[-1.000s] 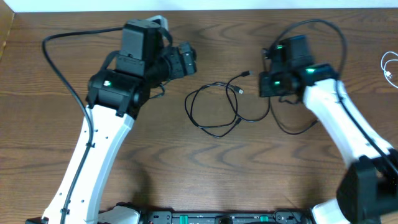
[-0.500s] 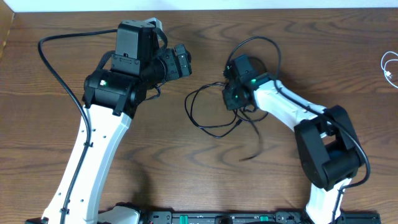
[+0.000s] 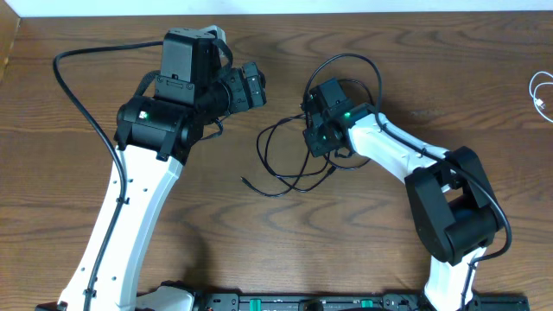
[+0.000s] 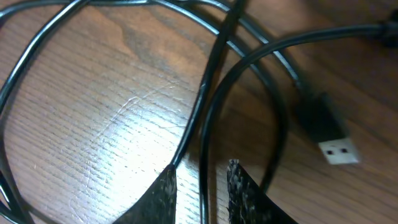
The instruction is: Untangle cables
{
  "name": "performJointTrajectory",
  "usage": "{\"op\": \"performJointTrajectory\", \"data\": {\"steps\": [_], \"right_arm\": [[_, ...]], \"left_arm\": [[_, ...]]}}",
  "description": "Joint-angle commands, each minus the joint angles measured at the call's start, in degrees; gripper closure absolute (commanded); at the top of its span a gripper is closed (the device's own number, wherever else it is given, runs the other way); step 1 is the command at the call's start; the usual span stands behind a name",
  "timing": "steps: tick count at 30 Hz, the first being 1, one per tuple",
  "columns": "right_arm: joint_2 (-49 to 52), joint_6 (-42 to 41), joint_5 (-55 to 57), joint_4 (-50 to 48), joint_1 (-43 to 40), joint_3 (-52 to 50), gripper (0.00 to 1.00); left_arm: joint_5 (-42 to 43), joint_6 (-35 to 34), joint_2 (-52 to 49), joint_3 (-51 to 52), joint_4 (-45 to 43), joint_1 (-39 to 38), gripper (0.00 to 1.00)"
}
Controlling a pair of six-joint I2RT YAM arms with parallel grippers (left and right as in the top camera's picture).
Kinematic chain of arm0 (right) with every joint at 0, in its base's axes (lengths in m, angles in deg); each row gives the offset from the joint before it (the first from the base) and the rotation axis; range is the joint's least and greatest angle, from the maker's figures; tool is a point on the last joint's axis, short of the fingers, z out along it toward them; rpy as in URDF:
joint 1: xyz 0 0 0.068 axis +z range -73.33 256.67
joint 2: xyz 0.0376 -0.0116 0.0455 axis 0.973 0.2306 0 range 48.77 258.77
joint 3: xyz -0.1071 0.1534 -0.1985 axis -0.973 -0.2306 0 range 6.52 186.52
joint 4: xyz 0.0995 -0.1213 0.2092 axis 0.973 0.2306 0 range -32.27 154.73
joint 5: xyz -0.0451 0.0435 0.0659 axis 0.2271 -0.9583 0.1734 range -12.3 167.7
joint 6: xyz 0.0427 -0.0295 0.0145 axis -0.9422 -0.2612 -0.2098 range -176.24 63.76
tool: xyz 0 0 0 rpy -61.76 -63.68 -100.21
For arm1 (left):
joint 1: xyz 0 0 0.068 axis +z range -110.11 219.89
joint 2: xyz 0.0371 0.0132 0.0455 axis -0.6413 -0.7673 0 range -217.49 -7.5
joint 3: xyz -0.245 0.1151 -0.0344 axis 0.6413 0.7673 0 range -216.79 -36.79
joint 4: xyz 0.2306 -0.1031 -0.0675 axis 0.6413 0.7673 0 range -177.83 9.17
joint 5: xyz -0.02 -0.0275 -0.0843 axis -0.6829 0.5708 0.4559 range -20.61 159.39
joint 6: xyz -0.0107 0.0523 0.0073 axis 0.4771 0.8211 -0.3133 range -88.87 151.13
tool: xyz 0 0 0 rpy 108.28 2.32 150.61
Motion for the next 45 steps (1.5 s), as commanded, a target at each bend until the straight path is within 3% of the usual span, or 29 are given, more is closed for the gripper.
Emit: {"op": "performJointTrajectory", "data": {"steps": [1,15,17,18,20,25,30,45], "right_arm": [[2.7,1.6,-0.9,0.1,0.8,0.0,0.76],[4.9,-4.3,-1.2,0.1,1.1,0.0,0.78],[4.9,-6.0,-2.9,0.4,1.1,0.0,0.73],[4.9,-7.3,-4.5,0.7,1.0,0.1,0.63],[4.9,-10.4,-8.2,0.9,0.4,0.1,0.55],[4.9,-25.0,-11.5,0.6,-0.2,0.1,0.51],[5.1,-33.6,1.6,0.3,3.0,0.1,0.50],[5.2,-30.8,3.9,7.8,4.1,2.1,0.67]], "left_arm": [[-0.5,1.0,0.2,-0.6,0.2,0.2,0.07],[-0.5,1.0,0.1,-0.6,0.2,0.2,0.07],[-0.5,1.0,0.1,-0.6,0.2,0.2,0.07],[-0.5,1.0,0.1,-0.6,0.2,0.2,0.07],[-0.5,1.0,0.1,-0.6,0.2,0.2,0.07],[-0.5,1.0,0.1,-0.6,0.4,0.2,0.07],[-0.5,1.0,0.1,-0.6,0.4,0.2,0.07],[-0.5,1.0,0.1,-0.6,0.9,0.2,0.07]]}}
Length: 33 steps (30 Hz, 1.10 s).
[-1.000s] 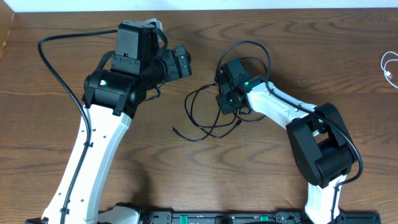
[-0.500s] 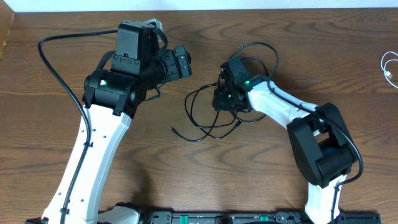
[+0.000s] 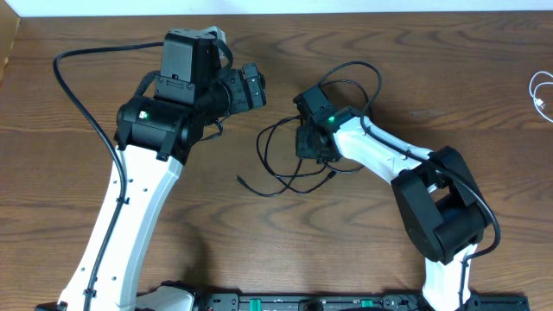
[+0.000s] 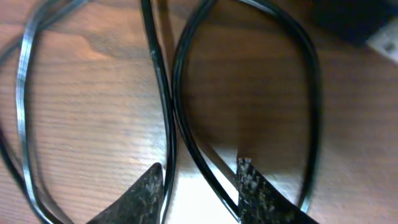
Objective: Untangle cables
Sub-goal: 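Grasp the black cable coil with the right gripper and lift it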
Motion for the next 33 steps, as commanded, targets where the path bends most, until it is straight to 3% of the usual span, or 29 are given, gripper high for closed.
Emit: {"op": "performJointTrajectory", "data": {"steps": [1,11,14,24,33], "right_arm": [[2.9,2.0,1.3,3.5,0.2,-0.2,0.68],[3.3,6.4,5.9,10.6,-0.3,-0.5,0.83],[3.4,8.3,5.9,9.9,-0.6,-0.7,0.99],[-0.7,17.6,-0.5,10.5,-2.8,4.1,0.99],[-16.6,23.9,-4.2,21.9,-12.5,12.4,0.99]], "left_arm": [[-0.5,1.0,0.1,-0.6,0.3,0.2,0.07],[-0.5,1.0,0.1,-0.6,0.5,0.2,0.07],[-0.5,1.0,0.1,-0.6,0.5,0.2,0.07],[-0.5,1.0,0.1,-0.6,0.5,0.2,0.07],[-0.5,1.0,0.1,-0.6,0.5,0.2,0.07]]}}
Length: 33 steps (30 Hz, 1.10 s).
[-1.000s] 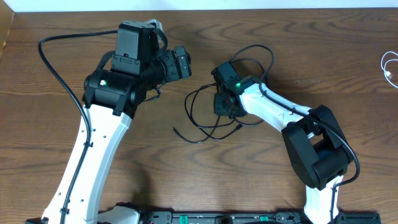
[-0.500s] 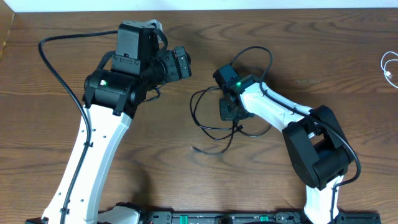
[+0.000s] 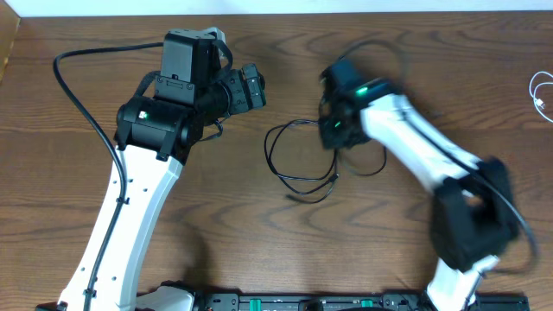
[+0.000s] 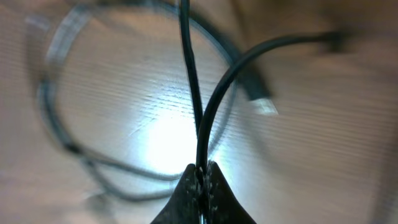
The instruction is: Untangle cables
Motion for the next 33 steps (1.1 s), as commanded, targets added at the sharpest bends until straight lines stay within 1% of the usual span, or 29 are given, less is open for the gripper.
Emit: {"op": "performJointTrajectory", "data": {"steps": [1,5,10,13,17,20,23,26,29,31,33], "right_arm": [[-10.3,3.3,-1.4,2.6,-6.0,4.0,0.99],[-18.4,5.3,-4.3,3.8,-15.0,4.5,0.99],[-26.1,5.4,-4.4,4.3,-29.3,4.5,0.99],[-28.0,6.3,-4.4,5.6,-37.2,4.5,0.99],[-28.1,8.0,-2.7,5.4,-47.0,4.5,0.99],[-28.0,7.7,-2.2,2.6,-54.1,4.5,0.99],[-28.0,4.5,-2.2,-2.4,-61.2,4.6,0.99],[-27.8,2.6,-2.2,-6.6,-65.8,5.0,0.99],[-26.4,1.5,-2.2,-10.1,-68.1,7.4,0.99],[-24.2,1.5,-2.0,-10.8,-68.3,11.3,0.99],[-20.6,1.5,-1.4,-8.5,-68.3,17.6,0.99]], "left_arm": [[-0.5,1.0,0.1,-0.6,0.2,0.2,0.07],[-0.5,1.0,0.1,-0.6,0.2,0.2,0.07],[-0.5,1.0,0.1,-0.6,0.2,0.2,0.07],[-0.5,1.0,0.1,-0.6,0.2,0.2,0.07],[-0.5,1.0,0.1,-0.6,0.2,0.2,0.07],[-0.5,1.0,0.1,-0.6,0.2,0.2,0.07],[-0.5,1.0,0.1,-0.6,0.1,0.2,0.07],[-0.5,1.0,0.1,-0.6,0.1,0.2,0.07],[-0.5,1.0,0.1,-0.6,0.1,0.2,0.07],[-0.5,1.0,0.1,-0.6,0.1,0.2,0.07],[-0.5,1.0,0.1,-0.6,0.1,0.2,0.07]]}}
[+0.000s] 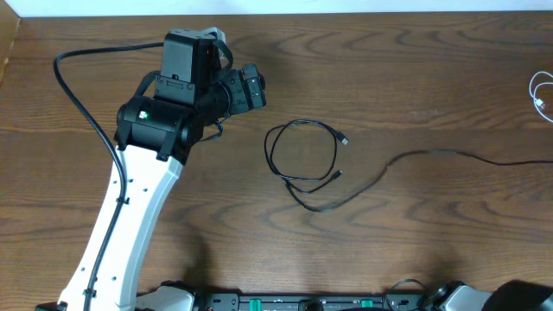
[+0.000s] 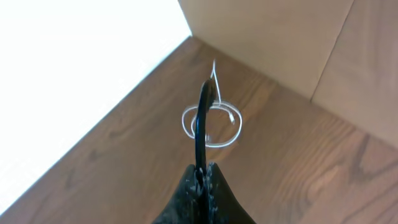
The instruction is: Untangle cables
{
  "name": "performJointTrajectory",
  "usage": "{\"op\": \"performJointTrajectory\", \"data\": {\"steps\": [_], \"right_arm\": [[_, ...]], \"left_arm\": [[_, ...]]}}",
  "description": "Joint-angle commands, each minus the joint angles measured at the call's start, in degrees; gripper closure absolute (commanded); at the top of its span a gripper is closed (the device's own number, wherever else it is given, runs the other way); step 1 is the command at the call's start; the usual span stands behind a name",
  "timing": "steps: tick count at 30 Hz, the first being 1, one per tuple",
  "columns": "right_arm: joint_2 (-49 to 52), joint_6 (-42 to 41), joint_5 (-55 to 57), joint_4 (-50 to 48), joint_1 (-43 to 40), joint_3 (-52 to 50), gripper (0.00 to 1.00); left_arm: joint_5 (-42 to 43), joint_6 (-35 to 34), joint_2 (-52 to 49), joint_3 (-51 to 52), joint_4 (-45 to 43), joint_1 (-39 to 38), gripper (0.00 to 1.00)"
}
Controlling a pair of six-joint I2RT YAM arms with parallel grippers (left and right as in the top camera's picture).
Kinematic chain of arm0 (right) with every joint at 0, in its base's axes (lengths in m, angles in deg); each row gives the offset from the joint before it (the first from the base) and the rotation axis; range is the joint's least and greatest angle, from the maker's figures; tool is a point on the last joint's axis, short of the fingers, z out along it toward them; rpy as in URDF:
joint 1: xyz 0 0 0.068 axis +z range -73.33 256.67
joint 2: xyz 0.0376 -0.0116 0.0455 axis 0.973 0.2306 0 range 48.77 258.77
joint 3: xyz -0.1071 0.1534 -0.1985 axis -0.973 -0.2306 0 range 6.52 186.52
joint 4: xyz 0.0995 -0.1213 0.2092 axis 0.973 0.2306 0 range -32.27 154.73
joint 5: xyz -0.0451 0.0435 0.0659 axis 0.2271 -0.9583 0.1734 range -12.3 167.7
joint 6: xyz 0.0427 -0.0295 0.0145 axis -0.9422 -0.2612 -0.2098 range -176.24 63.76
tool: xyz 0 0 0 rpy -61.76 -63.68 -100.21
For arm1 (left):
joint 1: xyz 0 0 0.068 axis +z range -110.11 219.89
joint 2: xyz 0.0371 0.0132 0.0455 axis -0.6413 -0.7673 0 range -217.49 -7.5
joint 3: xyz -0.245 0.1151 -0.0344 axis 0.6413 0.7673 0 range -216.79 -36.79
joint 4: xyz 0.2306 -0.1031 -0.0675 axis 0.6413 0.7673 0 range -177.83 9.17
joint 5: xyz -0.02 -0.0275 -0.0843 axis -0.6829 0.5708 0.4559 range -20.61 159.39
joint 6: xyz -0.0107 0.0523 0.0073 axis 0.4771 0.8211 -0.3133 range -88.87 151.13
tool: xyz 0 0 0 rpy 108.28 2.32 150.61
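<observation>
In the overhead view a thin black cable (image 1: 302, 151) lies in a loose loop at the table's middle, with both small plugs free. A second black cable (image 1: 432, 155) runs from below that loop in a long line to the right edge. My right gripper (image 2: 202, 167) is shut on this cable (image 2: 204, 118), which rises straight out of the fingertips. The right gripper is outside the overhead view. My left gripper (image 1: 251, 86) hangs at the upper left, away from both cables, and its jaws are too dark to read.
A white cable (image 1: 540, 95) lies coiled at the table's far right edge, and shows as a white coil (image 2: 211, 121) under the held cable. A tan wall (image 2: 280, 37) and the table corner stand beyond it. The left arm (image 1: 138, 199) spans the left side.
My right gripper, then shut on a cable just right of the pile, has moved off the overhead view to the right. The cable now stretches to the right edge, apart from the loop.
My right gripper stood open low over the tangled black cables, then open astride one strand. Then it was shut on that strand, right of the pile. Now the strand is drawn out to the right and the other cable lies alone. The left arm stayed still.
</observation>
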Motion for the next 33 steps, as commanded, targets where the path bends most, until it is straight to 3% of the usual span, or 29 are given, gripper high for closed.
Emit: {"op": "performJointTrajectory", "data": {"steps": [1,6,12,13,14,15,23,27,33], "right_arm": [[5.6,-1.3,1.6,2.6,-0.1,10.2,0.99],[21.0,-1.1,7.3,17.2,-0.1,30.9,0.99],[32.4,-2.2,11.4,21.9,-0.3,34.2,0.98],[33.9,-2.2,11.4,22.2,-0.3,34.2,0.88],[35.5,-2.2,11.1,22.8,-0.3,34.2,0.71],[37.9,-2.2,9.0,24.3,-0.2,34.2,0.01],[38.9,-2.1,2.9,30.0,0.9,34.2,0.01],[37.4,3.1,-3.2,34.8,2.6,34.2,0.01],[37.4,9.5,-3.4,44.0,7.0,31.3,0.01]], "left_arm": [[-0.5,1.0,0.1,-0.6,0.2,0.2,0.07],[-0.5,1.0,0.1,-0.6,0.2,0.2,0.07],[-0.5,1.0,0.1,-0.6,0.2,0.2,0.07],[-0.5,1.0,0.1,-0.6,0.2,0.2,0.07],[-0.5,1.0,0.1,-0.6,0.2,0.2,0.07],[-0.5,1.0,0.1,-0.6,0.2,0.2,0.07],[-0.5,1.0,0.1,-0.6,0.2,0.2,0.07],[-0.5,1.0,0.1,-0.6,0.2,0.2,0.07],[-0.5,1.0,0.1,-0.6,0.2,0.2,0.07]]}}
